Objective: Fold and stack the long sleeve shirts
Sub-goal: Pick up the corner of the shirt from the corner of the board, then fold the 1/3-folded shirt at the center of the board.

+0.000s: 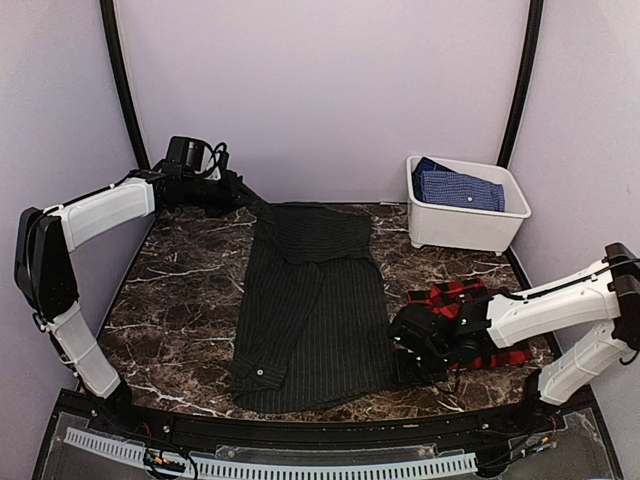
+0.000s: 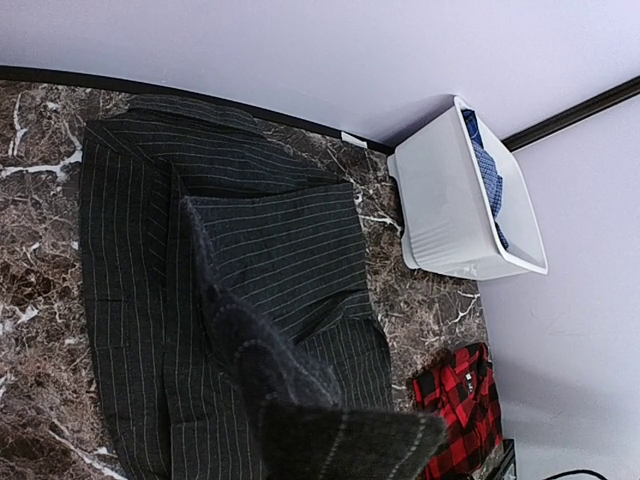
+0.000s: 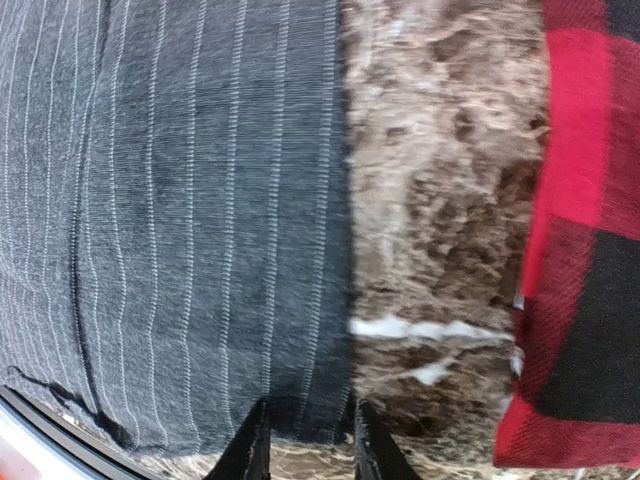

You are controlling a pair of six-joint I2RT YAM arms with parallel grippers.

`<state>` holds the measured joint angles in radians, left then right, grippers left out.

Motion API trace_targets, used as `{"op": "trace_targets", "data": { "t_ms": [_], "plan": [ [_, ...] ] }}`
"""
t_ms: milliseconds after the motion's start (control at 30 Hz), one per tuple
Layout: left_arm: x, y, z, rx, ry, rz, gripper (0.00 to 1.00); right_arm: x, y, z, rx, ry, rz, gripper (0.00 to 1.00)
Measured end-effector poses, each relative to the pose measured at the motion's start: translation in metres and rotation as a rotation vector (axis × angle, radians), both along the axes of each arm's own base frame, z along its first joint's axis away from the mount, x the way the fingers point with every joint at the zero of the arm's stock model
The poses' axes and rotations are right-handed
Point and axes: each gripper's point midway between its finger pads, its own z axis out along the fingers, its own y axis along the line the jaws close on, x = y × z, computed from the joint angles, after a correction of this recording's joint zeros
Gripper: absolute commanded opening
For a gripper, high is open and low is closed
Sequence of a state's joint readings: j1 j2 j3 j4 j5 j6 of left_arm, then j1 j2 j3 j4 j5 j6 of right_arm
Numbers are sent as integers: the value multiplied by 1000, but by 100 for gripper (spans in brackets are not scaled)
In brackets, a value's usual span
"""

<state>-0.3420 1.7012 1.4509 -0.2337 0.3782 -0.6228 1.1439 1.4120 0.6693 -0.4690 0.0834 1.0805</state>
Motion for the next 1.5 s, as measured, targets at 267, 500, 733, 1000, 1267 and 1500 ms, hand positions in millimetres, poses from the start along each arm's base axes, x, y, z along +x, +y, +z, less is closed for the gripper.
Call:
{"op": "trace_targets", "data": {
  "t_ms": [267,500,733,1000,1267,1500],
  "plan": [
    [-2,0,-5,2,10,-4,0,1,9,-3,-35,-11,3,0],
    [-2,0,-5,9,4,-7,0,3,-4,10,-56,-48,-22,0],
    [-4,2,5,14,-25,-12,0,12,-5,37,-1,-130,-29,0],
    [-5,4,6,29,-40,-8,0,18,5,60,57,-185,17,0],
    [-8,17,31,41,-107,43,0,22,51,91,187,-215,141,0],
    [1,38,42,65,-148,113,0,19,97,85,247,-179,263,0]
  ]
}}
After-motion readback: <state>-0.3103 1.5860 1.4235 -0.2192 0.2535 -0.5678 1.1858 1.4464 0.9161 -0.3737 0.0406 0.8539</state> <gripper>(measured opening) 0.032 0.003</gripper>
